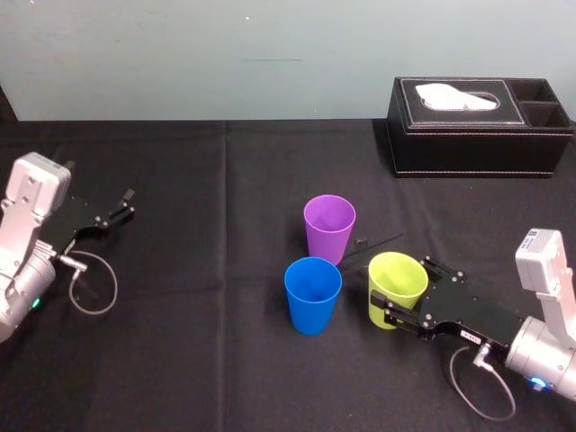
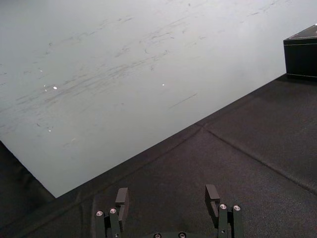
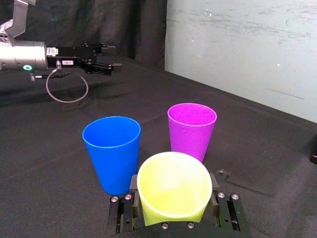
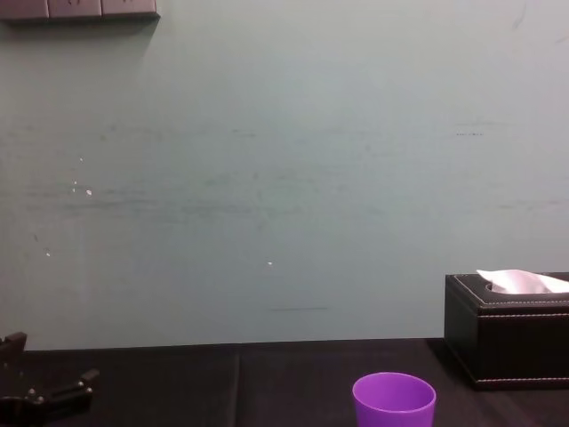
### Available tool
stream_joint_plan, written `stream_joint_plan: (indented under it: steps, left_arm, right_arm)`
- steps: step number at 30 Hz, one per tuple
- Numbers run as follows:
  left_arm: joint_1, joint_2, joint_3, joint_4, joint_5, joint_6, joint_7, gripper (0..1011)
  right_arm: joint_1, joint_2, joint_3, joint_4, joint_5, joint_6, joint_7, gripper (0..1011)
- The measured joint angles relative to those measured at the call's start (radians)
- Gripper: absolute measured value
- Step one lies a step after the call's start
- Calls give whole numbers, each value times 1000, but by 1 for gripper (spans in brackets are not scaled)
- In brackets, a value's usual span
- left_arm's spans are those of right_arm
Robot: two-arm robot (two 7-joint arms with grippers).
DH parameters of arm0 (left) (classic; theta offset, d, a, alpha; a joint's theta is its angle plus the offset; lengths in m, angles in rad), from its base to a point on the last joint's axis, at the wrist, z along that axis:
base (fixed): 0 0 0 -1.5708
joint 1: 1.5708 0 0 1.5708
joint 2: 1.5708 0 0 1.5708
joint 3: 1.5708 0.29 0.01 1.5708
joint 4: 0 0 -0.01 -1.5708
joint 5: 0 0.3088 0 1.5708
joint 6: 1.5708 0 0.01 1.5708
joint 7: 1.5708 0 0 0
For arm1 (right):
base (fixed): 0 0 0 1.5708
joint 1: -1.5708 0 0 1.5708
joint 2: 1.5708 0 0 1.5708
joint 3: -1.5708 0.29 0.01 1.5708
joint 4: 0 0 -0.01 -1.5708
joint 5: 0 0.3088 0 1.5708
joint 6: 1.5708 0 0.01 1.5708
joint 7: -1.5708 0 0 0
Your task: Stack the three plastic cups sequentially using one hand.
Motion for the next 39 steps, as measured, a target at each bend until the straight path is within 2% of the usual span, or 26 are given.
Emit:
stream_joint_plan:
  steps: [10, 25, 32, 39]
  left_arm:
    - [0, 0, 0, 0, 0, 0, 0, 1011]
    - [0, 0, 0, 0, 0, 0, 0, 1011]
    - [0, 0, 0, 0, 0, 0, 0, 1011]
    - [0, 0, 0, 0, 0, 0, 0, 1011]
  right_arm:
    - [-1, 1, 1, -1, 1, -2, 0, 741]
    - [-2, 3, 1, -4, 0, -2, 0, 741]
    - [-13, 24, 10, -56, 4, 13, -3, 742]
    - [-33, 62, 42, -153, 17, 88, -38, 742]
